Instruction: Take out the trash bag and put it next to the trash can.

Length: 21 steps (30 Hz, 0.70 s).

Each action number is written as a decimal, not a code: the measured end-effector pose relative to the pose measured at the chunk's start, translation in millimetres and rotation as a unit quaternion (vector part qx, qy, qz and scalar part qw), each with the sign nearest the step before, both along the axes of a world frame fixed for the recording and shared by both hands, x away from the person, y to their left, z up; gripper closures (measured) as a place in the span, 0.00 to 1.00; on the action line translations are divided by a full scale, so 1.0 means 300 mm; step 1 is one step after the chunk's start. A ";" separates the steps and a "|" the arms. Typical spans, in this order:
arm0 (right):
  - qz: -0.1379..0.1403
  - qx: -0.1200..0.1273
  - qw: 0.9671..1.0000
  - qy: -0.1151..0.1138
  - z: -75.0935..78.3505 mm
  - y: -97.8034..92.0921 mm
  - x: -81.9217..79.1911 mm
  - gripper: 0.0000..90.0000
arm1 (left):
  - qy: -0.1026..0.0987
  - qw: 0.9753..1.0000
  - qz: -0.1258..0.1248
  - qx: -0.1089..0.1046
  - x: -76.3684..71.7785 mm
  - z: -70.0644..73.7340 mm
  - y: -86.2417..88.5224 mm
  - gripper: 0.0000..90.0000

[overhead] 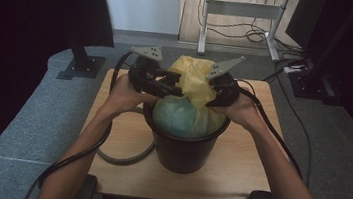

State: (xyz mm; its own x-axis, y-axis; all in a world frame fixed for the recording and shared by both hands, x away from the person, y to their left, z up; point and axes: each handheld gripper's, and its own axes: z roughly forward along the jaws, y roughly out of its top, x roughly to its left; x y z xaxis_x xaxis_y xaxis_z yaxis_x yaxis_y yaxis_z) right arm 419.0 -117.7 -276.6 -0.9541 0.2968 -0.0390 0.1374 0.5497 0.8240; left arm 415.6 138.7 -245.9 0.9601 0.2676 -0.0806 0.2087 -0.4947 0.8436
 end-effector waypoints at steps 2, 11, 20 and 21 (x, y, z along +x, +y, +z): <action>-0.007 0.006 1.000 -0.005 0.013 -0.019 0.004 0.90 | 0.002 1.000 0.010 0.017 0.000 -0.023 0.021 0.40; -0.002 0.041 0.999 -0.006 0.050 -0.057 -0.008 0.89 | 0.018 0.996 0.013 0.081 0.023 -0.101 0.015 0.72; 0.030 -0.023 0.999 0.028 0.007 -0.005 -0.009 0.77 | -0.042 0.998 0.029 0.026 0.004 -0.029 -0.016 0.98; 0.033 -0.027 0.999 0.031 0.004 0.002 -0.008 0.71 | -0.047 0.998 0.028 0.029 0.001 -0.024 -0.027 0.98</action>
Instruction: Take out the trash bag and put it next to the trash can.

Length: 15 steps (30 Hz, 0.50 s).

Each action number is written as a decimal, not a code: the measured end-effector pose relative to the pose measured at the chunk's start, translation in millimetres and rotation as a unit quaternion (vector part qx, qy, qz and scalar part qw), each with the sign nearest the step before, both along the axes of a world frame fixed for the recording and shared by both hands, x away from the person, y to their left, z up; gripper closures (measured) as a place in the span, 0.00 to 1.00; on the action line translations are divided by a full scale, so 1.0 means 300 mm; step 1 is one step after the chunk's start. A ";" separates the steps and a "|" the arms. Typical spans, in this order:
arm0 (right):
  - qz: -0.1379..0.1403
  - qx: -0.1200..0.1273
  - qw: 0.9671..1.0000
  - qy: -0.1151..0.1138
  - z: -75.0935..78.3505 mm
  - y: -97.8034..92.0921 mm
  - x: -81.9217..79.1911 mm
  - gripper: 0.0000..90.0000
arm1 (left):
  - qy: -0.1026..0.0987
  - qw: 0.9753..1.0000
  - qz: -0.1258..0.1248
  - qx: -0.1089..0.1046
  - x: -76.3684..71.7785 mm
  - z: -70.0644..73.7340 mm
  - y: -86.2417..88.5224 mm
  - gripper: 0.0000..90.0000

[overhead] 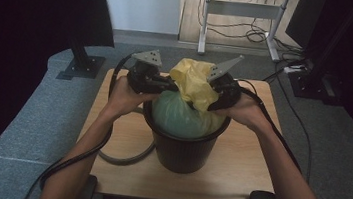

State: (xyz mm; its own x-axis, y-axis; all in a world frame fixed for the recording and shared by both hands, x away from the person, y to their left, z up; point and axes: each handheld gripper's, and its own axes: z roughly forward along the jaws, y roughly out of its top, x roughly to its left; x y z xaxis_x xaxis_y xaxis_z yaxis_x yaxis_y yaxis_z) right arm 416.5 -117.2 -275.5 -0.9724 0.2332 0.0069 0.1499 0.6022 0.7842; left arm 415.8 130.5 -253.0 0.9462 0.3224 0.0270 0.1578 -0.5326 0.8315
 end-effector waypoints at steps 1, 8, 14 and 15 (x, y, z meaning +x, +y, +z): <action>0.004 -0.003 1.000 0.003 -0.003 0.009 0.002 0.59 | -0.003 1.000 -0.004 0.000 -0.002 0.003 -0.016 0.98; -0.008 0.007 1.000 -0.006 -0.003 0.083 -0.002 0.23 | 0.002 0.998 -0.060 -0.006 -0.017 0.007 -0.105 0.97; -0.014 -0.001 1.000 -0.024 -0.013 0.084 -0.004 0.69 | 0.005 0.998 -0.062 -0.026 -0.018 0.021 -0.099 0.93; -0.013 0.004 0.999 -0.029 -0.014 0.081 -0.007 0.77 | 0.006 0.998 -0.061 -0.027 -0.016 0.024 -0.091 0.87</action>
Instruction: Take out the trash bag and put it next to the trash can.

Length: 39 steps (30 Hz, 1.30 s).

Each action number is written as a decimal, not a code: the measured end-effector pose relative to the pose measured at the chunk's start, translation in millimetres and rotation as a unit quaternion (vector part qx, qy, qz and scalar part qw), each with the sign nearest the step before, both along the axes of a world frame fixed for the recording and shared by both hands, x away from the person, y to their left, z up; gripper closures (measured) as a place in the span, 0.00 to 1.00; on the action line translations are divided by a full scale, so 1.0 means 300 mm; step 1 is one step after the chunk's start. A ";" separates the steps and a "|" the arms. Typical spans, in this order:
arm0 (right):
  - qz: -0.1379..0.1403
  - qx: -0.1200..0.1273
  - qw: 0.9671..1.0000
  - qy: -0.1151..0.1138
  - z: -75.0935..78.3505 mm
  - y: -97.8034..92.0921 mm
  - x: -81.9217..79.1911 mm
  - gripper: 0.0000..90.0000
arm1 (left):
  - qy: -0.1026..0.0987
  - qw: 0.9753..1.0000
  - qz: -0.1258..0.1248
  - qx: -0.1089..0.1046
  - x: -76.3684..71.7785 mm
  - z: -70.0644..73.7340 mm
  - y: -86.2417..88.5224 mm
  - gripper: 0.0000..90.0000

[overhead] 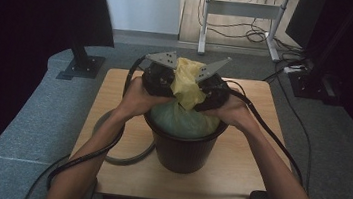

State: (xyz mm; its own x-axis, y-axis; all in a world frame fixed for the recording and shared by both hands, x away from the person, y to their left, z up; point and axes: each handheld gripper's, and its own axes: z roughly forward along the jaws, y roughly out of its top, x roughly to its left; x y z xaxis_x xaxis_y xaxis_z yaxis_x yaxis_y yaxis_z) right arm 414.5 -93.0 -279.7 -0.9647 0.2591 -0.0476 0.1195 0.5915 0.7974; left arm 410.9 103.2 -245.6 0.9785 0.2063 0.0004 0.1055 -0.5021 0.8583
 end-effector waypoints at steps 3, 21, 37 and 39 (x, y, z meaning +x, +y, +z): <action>-0.003 -0.005 1.000 -0.012 0.001 -0.009 -0.006 0.86 | -0.003 1.000 0.018 0.003 -0.001 0.011 0.037 0.64; -0.005 0.021 1.000 0.002 0.040 -0.045 0.003 0.58 | 0.032 0.999 0.031 0.024 0.026 -0.063 0.106 0.86; -0.011 -0.021 1.000 -0.009 0.015 -0.002 -0.005 0.73 | 0.007 0.999 0.013 0.035 0.019 -0.024 0.012 0.81; -0.010 -0.030 0.999 -0.007 0.010 -0.002 0.000 0.78 | 0.015 0.999 0.016 0.031 0.023 -0.019 0.030 0.68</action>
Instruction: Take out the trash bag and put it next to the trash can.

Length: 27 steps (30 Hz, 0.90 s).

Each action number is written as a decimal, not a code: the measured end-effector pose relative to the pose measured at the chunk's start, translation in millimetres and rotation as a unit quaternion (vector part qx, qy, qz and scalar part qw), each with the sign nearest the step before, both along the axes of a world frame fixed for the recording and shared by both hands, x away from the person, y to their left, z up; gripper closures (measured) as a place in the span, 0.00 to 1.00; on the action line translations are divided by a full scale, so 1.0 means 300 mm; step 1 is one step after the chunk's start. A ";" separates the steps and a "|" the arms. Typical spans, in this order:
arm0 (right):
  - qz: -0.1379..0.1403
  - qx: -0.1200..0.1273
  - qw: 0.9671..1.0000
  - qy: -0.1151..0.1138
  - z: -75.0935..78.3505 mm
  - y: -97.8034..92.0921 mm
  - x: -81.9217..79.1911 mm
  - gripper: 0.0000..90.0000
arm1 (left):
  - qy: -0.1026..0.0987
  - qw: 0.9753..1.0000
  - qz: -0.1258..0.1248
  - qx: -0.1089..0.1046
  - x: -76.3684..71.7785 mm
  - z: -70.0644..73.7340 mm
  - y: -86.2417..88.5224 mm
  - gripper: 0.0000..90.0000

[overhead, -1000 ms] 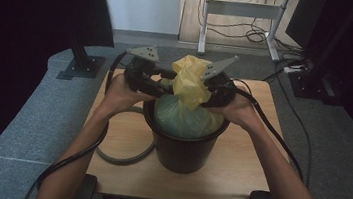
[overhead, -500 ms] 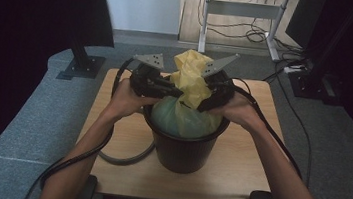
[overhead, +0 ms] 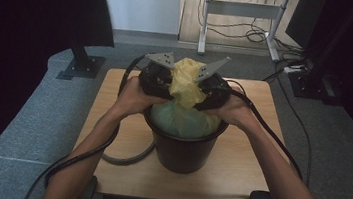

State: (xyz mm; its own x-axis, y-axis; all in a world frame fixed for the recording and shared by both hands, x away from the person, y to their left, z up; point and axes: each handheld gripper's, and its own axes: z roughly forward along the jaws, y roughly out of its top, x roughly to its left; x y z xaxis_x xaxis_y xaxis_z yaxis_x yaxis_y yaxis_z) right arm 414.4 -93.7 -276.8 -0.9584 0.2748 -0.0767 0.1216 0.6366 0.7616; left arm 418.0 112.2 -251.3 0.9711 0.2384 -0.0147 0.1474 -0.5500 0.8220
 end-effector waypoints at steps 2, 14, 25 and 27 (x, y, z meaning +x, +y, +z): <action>-0.003 0.001 1.000 0.001 0.002 -0.004 0.005 0.80 | 0.005 1.000 0.007 -0.007 0.000 0.007 0.023 0.58; -0.032 0.013 0.999 0.001 0.084 -0.070 0.034 0.82 | -0.007 0.996 0.085 0.009 -0.014 -0.009 0.178 0.16; -0.050 0.006 0.999 0.000 0.196 -0.099 0.046 0.81 | -0.010 0.990 0.139 0.035 -0.039 -0.077 0.291 0.00; -0.055 0.004 0.998 -0.004 0.218 -0.105 0.045 0.81 | -0.009 0.988 0.147 0.036 -0.042 -0.095 0.312 0.00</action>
State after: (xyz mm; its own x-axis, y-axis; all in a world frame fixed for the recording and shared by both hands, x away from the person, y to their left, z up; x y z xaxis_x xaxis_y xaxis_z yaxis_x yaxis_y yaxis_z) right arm 427.7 -125.2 -211.3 -0.9214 0.3800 -0.0819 0.1846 0.6131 0.7682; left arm 405.3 205.8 -279.8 0.8595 0.5103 0.0295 0.2953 -0.5427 0.7863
